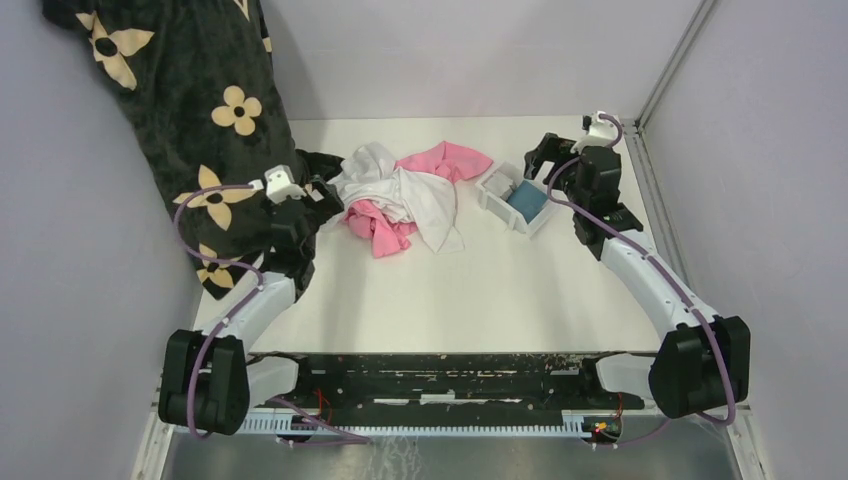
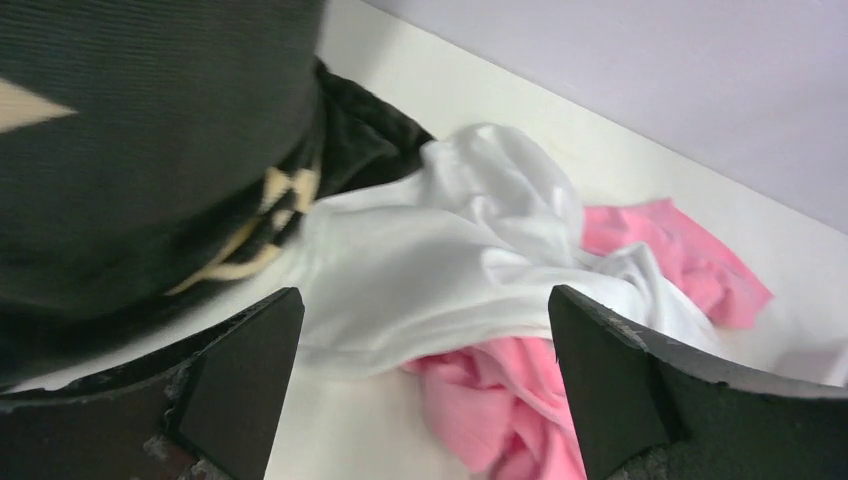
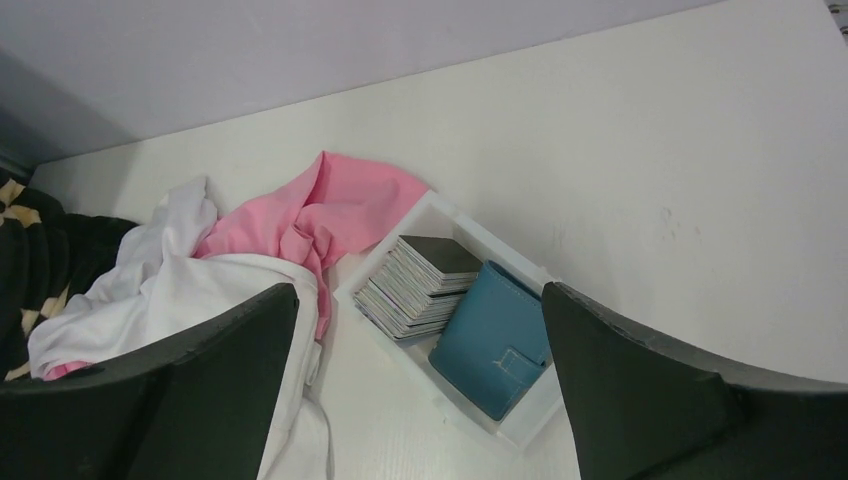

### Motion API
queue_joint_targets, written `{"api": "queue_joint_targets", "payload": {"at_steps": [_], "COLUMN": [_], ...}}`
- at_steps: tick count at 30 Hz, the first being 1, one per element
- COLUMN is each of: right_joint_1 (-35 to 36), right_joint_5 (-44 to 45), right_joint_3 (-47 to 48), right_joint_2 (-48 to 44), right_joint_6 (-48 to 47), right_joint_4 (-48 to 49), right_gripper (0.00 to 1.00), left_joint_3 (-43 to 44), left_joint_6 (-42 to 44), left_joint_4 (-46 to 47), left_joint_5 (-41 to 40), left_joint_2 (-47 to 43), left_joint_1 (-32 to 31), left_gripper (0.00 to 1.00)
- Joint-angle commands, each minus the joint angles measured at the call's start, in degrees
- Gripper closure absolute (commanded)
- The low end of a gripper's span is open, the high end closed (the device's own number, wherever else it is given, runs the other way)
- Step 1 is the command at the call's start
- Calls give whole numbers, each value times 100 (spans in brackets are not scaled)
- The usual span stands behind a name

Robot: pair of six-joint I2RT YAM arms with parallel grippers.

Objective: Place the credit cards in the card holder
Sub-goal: Pick up the card holder from the storage box.

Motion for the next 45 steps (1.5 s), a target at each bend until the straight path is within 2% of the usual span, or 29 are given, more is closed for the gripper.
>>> {"api": "queue_joint_targets", "payload": {"at_steps": [1, 5, 10, 13, 21, 29, 45], "right_joint_1": [-105, -229, -236, -233, -229, -232, -278], "right_joint_5": [78, -653, -38, 53, 297, 311, 342], "right_joint_3": [158, 35, 416, 478, 539, 779, 834], "right_joint_2": [107, 418, 820, 1080, 1706, 2200, 2694], "right_joint_6": [357, 266, 209, 306, 289, 273, 394], "right_joint_4": [164, 640, -521, -852, -1060, -1036, -445], "right_gripper": [0, 4, 18, 26, 31, 33, 35], "left_joint_3": [407, 862, 1779, 2279, 3114, 3681, 3332], "left_joint_6": [-74, 41, 196, 99, -364, -508, -440], "left_joint_4": [92, 16, -418, -612, -658, -568, 291], "left_joint_5": [-632, -1136, -1574, -1594, -1058, -689, -443], "left_joint_2": [44, 448, 1438, 2164, 3370, 4013, 4268], "left_joint_1": [-969, -2064, -3161, -3506, -3748, -3773, -3771], "left_gripper": [2, 4, 5, 5, 6, 6, 7]}}
